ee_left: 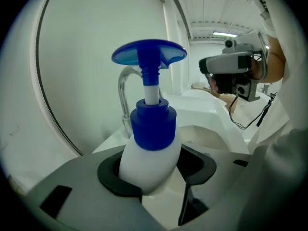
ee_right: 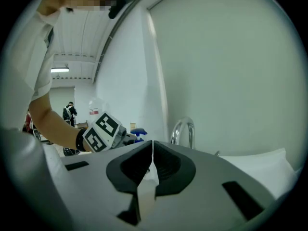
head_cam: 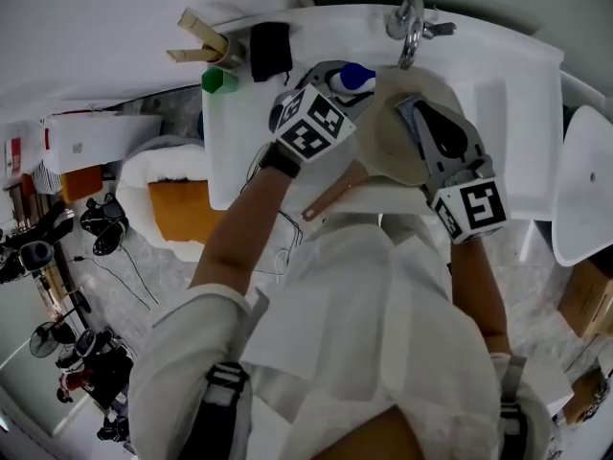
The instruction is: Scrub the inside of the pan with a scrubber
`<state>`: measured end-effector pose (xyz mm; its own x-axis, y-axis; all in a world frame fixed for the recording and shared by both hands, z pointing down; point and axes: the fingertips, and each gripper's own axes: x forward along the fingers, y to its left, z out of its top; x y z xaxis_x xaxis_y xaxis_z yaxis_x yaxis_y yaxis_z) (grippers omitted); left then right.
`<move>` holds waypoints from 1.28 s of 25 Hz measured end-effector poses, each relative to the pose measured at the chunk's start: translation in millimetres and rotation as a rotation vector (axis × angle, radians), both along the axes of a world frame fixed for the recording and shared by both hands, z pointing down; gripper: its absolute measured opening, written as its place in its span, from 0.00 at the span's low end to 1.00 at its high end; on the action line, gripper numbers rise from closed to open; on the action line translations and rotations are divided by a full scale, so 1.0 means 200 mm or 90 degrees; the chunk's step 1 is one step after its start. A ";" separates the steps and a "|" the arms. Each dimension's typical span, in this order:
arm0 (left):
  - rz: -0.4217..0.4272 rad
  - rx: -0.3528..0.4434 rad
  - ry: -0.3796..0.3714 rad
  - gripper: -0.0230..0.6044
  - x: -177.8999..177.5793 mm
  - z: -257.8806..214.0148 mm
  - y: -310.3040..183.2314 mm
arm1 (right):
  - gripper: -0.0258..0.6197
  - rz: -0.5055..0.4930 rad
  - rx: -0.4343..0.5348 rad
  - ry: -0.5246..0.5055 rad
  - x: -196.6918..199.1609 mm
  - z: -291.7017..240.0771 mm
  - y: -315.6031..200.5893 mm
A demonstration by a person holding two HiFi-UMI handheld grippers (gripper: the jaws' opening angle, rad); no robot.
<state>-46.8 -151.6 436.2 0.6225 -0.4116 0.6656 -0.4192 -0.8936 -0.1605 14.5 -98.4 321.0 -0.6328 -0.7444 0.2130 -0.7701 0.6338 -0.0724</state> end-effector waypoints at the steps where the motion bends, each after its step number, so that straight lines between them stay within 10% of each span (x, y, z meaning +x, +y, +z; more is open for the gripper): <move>1: -0.005 -0.004 -0.002 0.40 0.04 -0.01 0.04 | 0.06 -0.013 0.015 0.009 -0.03 -0.04 0.02; 9: 0.009 -0.012 -0.025 0.40 0.30 0.01 0.24 | 0.05 -0.044 0.026 0.130 -0.08 -0.10 0.06; 32: 0.031 -0.067 -0.088 0.39 0.42 0.22 0.40 | 0.05 -0.030 -0.079 0.089 0.07 0.16 0.16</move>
<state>36.3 -72.6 480.5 0.5398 -0.3062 0.7841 -0.3554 -0.9273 -0.1175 28.1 -65.9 352.7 -0.6244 -0.6771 0.3894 -0.7476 0.6626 -0.0465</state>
